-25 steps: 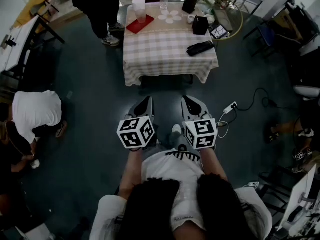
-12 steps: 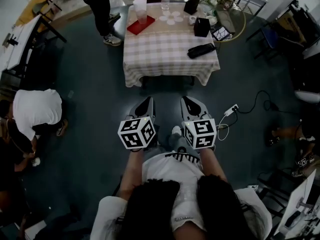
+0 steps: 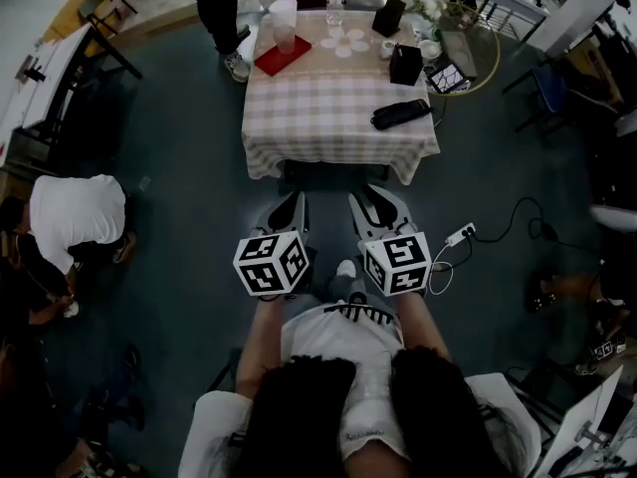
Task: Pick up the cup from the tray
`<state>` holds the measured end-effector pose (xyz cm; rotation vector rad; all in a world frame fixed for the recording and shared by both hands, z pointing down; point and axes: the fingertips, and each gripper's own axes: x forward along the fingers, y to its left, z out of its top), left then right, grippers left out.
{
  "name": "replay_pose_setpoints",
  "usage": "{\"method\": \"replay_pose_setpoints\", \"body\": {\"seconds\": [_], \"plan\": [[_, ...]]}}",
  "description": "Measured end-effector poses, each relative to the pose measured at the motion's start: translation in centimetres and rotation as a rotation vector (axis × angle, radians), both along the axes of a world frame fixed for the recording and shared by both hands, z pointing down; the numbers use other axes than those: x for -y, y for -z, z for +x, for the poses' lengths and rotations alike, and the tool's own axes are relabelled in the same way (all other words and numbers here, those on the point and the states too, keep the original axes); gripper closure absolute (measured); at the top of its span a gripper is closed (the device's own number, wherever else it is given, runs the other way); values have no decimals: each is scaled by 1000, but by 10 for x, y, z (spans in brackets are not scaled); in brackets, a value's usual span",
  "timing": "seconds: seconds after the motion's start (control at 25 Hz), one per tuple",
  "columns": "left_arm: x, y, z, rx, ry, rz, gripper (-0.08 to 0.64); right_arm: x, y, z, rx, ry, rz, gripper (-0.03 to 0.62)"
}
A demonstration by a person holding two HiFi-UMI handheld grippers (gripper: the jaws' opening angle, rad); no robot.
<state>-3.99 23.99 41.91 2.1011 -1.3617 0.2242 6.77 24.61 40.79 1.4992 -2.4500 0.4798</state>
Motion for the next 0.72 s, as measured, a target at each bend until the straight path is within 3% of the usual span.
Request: {"method": "replay_pose_setpoints", "body": {"seconds": [0.4, 0.72], "plan": [[21, 0, 28, 32, 67, 19, 551, 36, 8, 27, 19, 73, 50, 388], [48, 4, 30, 38, 78, 36, 551, 63, 9, 27, 8, 98, 66, 356]]}}
